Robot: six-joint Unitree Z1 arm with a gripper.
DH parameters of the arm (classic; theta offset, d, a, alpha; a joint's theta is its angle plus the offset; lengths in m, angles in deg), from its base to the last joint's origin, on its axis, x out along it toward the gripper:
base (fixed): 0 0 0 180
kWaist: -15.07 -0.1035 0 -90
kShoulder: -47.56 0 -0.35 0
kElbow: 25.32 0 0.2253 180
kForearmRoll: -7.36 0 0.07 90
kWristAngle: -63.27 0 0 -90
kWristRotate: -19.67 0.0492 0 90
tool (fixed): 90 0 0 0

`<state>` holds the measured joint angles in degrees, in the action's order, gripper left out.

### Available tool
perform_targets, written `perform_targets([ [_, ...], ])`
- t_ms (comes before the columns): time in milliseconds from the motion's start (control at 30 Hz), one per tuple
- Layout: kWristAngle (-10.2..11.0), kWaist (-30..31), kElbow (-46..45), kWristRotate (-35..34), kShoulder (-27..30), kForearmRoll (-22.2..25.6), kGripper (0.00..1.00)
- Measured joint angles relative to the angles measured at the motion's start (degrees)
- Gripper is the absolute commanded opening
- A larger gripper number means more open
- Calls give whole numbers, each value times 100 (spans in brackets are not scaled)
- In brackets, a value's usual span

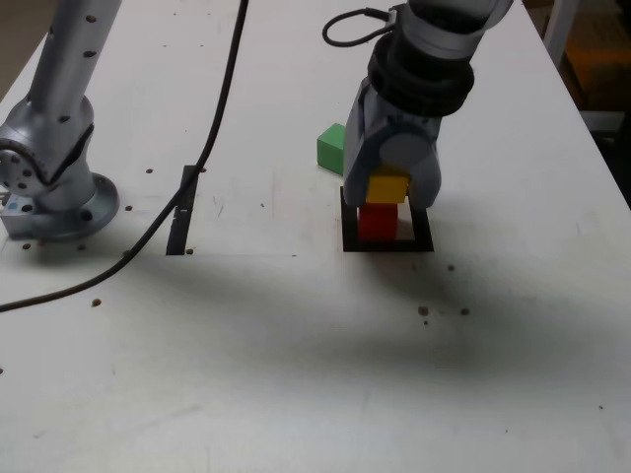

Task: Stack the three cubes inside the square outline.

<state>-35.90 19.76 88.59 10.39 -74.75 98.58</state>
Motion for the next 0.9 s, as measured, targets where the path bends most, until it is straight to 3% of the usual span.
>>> perform_targets([
  [467,-134,-50,-237,109,-26,-274,26],
  [900,-303,-100,-428,257,3,-351,63],
])
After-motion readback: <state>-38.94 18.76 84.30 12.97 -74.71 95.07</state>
